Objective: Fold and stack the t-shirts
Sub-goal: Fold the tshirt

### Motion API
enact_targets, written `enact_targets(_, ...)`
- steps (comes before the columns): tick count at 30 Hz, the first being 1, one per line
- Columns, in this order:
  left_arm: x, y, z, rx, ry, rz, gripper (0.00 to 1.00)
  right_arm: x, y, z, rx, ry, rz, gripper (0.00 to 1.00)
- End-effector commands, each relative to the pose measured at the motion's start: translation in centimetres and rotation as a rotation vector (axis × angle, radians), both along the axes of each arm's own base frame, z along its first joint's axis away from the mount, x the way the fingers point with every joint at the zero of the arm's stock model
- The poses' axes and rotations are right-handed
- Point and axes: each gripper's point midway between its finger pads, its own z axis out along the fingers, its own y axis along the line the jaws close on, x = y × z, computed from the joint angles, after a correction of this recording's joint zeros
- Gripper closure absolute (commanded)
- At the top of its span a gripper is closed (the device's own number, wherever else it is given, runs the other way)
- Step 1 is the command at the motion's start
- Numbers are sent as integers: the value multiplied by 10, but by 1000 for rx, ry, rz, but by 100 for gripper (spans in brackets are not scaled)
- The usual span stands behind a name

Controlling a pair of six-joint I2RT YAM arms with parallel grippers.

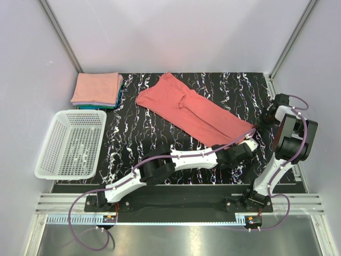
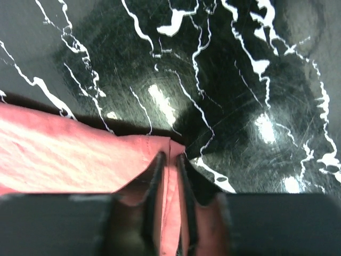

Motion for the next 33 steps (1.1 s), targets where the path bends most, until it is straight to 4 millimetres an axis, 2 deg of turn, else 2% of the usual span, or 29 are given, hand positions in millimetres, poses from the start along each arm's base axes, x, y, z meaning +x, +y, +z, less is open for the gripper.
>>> enact_targets(1, -7, -2, -19, 19, 20, -14, 79, 10, -8, -3, -22, -4, -8, 81)
enact_targets(4, -6, -5, -13, 8, 20, -7, 91, 14, -8, 0, -18, -9, -6, 94)
enact_targets(5, -5, -4, -13, 6, 21, -3, 99, 14, -8, 0, -16, -3, -6, 97)
enact_targets(6, -5, -5, -11, 1, 21, -4, 100, 15, -10, 1, -21, -2, -11, 100)
enact_targets(10, -8, -6, 3, -20, 32, 3, 100, -2, -15, 4, -57, 65, -42, 100)
enact_targets(14, -10, -4, 37, -88, 60, 25, 100, -18, -22, 20, -113, 96, -79, 100)
enact_targets(17, -11, -3, 54, -152, 123, 51, 100, -24, -20, 34, -111, 104, -92, 100)
enact_targets(19, -14, 3, 62, -175, 169, 59, 100, -28, -17, 42, -103, 109, -95, 100)
enact_targets(25, 5, 35, 80, -261, 300, 139, 100, -27, -3, 62, -64, 76, -93, 100)
enact_targets(27, 19, 45, 85, -276, 299, 162, 100, -19, 7, 70, -45, 49, -68, 100)
enact_targets(30, 27, 58, 93, -294, 346, 150, 100, -6, 17, 81, -42, 22, -35, 100)
enact_targets(31, 33, 64, 103, -308, 340, 151, 100, -5, 26, 79, -42, 44, -13, 100)
enact_targets(32, 34, 70, 101, -303, 346, 154, 100, 3, 28, 87, -48, 29, -5, 100)
enact_targets(33, 38, 74, 104, -311, 344, 154, 100, 6, 32, 85, -44, 37, 7, 100)
